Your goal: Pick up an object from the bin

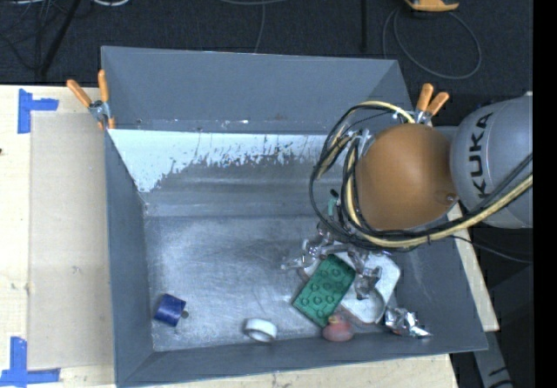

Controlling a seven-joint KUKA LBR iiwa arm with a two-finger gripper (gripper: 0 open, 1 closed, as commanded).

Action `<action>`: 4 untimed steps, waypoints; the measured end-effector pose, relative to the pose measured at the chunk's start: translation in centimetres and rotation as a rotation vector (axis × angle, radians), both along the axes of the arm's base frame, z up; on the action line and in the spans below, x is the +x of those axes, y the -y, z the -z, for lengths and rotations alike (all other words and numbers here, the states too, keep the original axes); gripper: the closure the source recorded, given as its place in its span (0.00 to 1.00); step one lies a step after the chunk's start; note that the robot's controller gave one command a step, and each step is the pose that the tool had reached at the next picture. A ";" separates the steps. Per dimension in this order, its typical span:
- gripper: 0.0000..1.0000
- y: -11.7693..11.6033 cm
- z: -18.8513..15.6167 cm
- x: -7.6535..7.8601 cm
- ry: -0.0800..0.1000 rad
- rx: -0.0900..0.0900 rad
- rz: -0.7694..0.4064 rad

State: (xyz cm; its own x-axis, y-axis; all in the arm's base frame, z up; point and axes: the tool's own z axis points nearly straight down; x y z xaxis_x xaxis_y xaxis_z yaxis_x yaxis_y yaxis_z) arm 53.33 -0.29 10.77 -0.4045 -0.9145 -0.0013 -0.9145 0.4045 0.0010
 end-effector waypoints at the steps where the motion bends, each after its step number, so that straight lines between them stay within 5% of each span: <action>1: 0.00 -1.2 3.6 -0.4 -0.001 -0.002 -0.338; 2: 0.00 -1.2 3.6 -0.3 -0.002 -0.001 -0.331; 3: 1.00 -1.2 3.2 -0.1 0.004 -0.001 -0.329; 4: 1.00 -1.3 -5.9 0.0 0.007 -0.001 -0.325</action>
Offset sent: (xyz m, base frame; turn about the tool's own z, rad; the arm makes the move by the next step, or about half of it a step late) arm -0.0042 0.0097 -0.0377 -0.3388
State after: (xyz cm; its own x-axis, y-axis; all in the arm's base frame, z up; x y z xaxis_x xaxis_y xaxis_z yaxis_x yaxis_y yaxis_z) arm 53.37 1.04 16.65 -0.0913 -0.9958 -0.0022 -0.9958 0.0913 -0.0059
